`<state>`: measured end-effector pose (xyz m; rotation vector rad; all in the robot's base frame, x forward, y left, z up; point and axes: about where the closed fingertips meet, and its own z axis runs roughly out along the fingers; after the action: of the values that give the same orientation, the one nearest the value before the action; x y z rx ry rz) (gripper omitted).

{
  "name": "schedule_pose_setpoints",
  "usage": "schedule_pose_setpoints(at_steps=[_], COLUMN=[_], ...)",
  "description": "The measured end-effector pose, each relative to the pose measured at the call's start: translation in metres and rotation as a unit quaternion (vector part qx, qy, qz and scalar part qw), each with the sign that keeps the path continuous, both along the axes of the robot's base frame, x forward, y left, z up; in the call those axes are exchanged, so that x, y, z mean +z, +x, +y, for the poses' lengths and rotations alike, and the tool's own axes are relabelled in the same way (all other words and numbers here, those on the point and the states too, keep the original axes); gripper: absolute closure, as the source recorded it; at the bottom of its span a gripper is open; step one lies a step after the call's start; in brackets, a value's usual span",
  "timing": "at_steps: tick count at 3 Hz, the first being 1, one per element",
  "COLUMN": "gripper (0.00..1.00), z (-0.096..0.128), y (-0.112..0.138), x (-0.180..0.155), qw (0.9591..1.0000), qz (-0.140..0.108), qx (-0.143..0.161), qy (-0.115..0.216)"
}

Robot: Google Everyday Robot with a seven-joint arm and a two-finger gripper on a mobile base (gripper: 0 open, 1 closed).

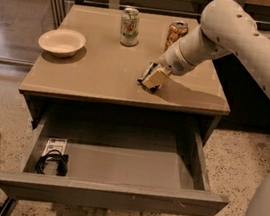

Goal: Pick rxbar blueberry from top drawer and place on counter

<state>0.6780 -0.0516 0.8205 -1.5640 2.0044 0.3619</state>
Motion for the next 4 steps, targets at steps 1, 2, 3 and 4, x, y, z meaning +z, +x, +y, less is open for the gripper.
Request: schedule_pose_setpoints(at_steps=[1,2,3,4], gripper=[0.82,0.58,0.35,0.12], z=[0.0,0.0,0.001,0.002], y=[0.0,0.0,0.001,0.001], x=[0.0,0.0,0.0,0.015], qw=[1.0,1.0,1.0,0.9996], qz=[0.0,0.0,0.005,0.01], qx=[0.0,0.0,-0.004,-0.023], qy=[0.0,0.0,0.0,0.015])
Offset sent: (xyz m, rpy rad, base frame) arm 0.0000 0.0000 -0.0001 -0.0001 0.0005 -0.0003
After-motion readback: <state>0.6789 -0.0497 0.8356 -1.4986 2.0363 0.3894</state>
